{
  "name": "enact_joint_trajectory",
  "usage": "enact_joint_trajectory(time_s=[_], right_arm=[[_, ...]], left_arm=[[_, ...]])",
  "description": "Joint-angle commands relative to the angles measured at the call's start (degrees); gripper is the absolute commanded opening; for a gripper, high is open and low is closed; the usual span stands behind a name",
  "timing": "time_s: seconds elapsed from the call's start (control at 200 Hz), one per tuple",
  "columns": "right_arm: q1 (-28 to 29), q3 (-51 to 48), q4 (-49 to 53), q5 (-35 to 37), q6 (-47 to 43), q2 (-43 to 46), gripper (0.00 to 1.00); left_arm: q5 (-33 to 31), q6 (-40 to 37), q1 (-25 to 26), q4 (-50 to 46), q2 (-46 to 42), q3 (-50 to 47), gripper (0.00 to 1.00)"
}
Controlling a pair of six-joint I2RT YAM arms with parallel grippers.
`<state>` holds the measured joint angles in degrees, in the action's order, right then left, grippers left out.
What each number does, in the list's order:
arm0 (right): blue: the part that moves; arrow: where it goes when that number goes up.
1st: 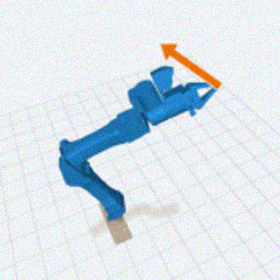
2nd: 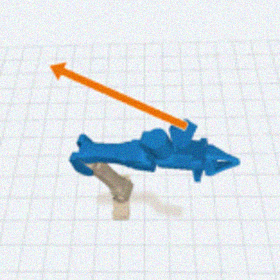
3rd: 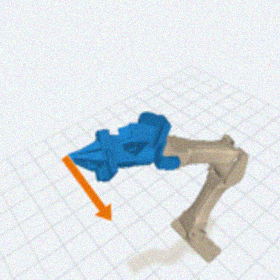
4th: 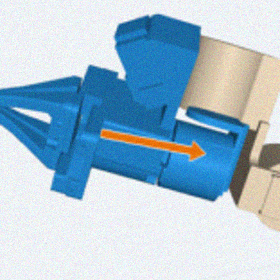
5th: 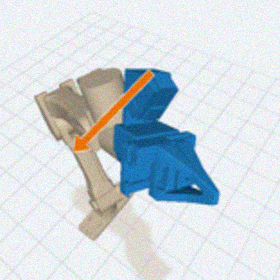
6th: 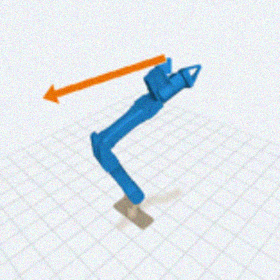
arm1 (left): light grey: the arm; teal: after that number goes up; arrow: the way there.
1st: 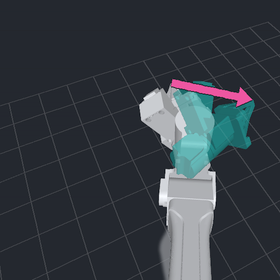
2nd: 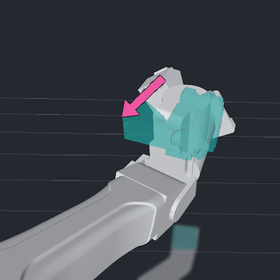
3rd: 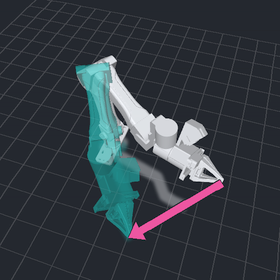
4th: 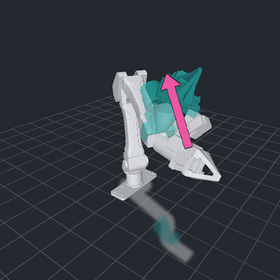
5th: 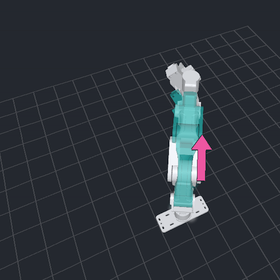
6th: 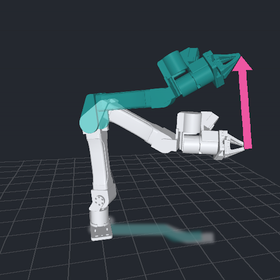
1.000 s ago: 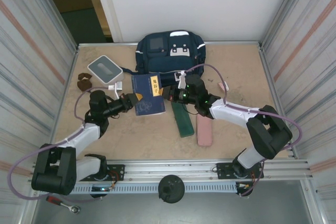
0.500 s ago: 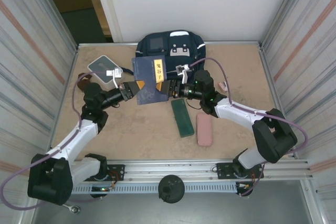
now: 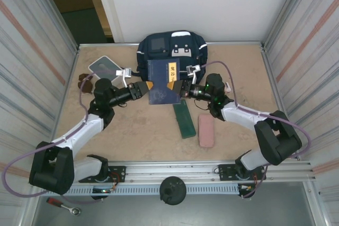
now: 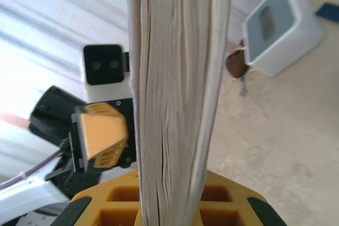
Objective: Pack books, pencil case, and school supplies into a backpack
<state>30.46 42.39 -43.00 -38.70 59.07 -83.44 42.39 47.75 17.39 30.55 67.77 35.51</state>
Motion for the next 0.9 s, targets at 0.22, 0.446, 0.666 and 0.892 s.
enact_joint_trajectory(time_s=[0.22,0.446,0.666,0.892], right_arm=[[-15.65,3.13,37.95,8.46,-14.18,16.53,0.0],[-23.83,2.4,45.9,8.63,-19.67,21.73,0.0],[-24.18,1.64,50.86,8.13,-24.52,22.45,0.0],[-24.74,1.22,52.84,10.92,-26.55,24.36,0.0]], left_arm=[[-20.05,-25.68,3.51,-35.46,8.16,16.18,0.68],[-30.34,-36.63,6.09,-43.57,19.8,28.46,0.71],[-34.95,-46.72,7.57,-48.32,29.71,40.14,0.72],[-41.46,-65.88,12.99,-49.53,37.44,48.2,0.73]])
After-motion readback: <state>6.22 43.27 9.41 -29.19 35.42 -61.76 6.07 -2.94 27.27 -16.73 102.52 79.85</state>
